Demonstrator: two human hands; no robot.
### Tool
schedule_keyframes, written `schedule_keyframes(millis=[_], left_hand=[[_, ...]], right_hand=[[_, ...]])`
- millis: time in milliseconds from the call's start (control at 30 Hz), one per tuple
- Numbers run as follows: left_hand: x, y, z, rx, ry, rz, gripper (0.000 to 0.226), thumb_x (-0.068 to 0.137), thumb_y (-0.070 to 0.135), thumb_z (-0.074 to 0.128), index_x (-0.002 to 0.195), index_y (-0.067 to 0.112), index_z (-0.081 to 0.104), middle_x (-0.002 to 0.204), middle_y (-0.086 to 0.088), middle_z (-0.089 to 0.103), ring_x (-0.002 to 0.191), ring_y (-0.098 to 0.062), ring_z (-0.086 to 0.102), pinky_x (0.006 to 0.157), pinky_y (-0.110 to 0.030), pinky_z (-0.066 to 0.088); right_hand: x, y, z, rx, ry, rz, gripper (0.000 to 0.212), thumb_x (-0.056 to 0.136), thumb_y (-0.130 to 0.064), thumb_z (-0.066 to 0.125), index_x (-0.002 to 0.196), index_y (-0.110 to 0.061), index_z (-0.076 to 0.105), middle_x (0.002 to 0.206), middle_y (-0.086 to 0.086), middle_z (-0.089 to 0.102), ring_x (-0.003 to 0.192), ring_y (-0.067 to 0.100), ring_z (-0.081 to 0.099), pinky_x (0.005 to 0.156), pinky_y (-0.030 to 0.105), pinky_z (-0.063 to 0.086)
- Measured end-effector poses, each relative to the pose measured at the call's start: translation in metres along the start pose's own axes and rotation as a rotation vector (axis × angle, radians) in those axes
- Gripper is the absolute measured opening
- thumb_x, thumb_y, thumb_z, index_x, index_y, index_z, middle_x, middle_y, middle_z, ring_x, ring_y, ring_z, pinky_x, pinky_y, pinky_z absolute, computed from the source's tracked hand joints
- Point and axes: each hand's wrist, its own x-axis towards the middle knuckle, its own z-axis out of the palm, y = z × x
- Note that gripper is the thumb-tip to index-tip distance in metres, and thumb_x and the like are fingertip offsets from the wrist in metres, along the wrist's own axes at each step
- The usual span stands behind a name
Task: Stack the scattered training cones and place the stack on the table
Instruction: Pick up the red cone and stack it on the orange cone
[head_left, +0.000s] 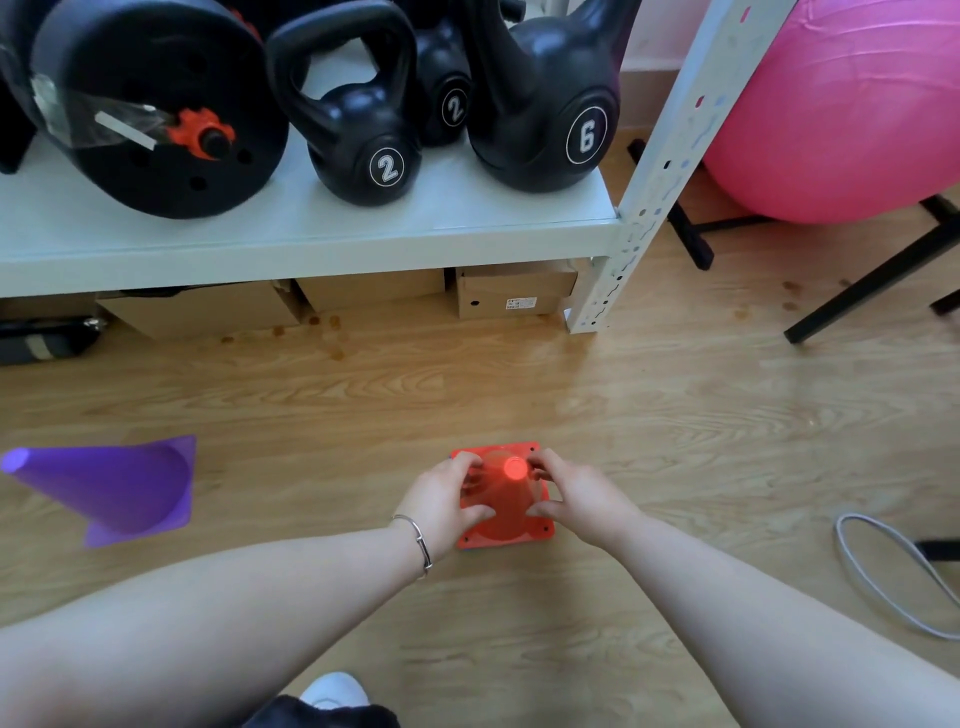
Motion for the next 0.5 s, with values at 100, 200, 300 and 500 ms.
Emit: schedule_keyframes(millis=[100, 200, 300, 500], left_hand=[[0.001, 0.002, -0.003, 0.054, -0.026, 0.005, 0.058, 0.073, 0.027, 0.076, 0.123, 0.02, 0.049, 0.119, -0.004, 0.063, 0.108, -0.018, 0.06, 0.094, -0.028, 0.046], [0.002, 0.003, -0.006, 0.184, -0.048, 0.0, 0.059, 0.075, 0.032, 0.073, 0.126, 0.023, 0.045, 0.12, -0.006, 0.06, 0.11, -0.025, 0.057, 0.093, -0.034, 0.046], [0.0, 0.005, -0.01, 0.325, -0.045, -0.021, 0.059, 0.078, 0.038, 0.067, 0.128, 0.025, 0.04, 0.121, -0.006, 0.056, 0.108, -0.03, 0.057, 0.088, -0.039, 0.048], [-0.022, 0.001, -0.038, 0.709, 0.218, -0.031, 0.057, 0.079, 0.05, 0.06, 0.126, 0.025, 0.042, 0.121, -0.003, 0.056, 0.115, -0.028, 0.051, 0.096, -0.043, 0.038]], right_hand=[[0.0, -0.003, -0.002, -0.05, -0.016, 0.0, 0.063, 0.076, -0.03, 0.076, 0.129, -0.018, 0.044, 0.126, 0.007, 0.064, 0.119, 0.024, 0.058, 0.094, 0.034, 0.047], [-0.001, -0.008, -0.008, -0.166, -0.042, -0.019, 0.063, 0.08, -0.031, 0.072, 0.134, -0.018, 0.042, 0.127, 0.01, 0.061, 0.115, 0.029, 0.057, 0.089, 0.034, 0.045], [-0.003, -0.016, -0.019, -0.312, -0.064, -0.071, 0.054, 0.087, -0.031, 0.063, 0.135, -0.019, 0.042, 0.121, 0.012, 0.06, 0.11, 0.033, 0.057, 0.084, 0.037, 0.044], [0.005, -0.039, -0.049, -0.568, 0.193, -0.206, 0.045, 0.088, -0.038, 0.059, 0.125, -0.013, 0.05, 0.121, 0.009, 0.058, 0.106, 0.035, 0.057, 0.085, 0.041, 0.049]])
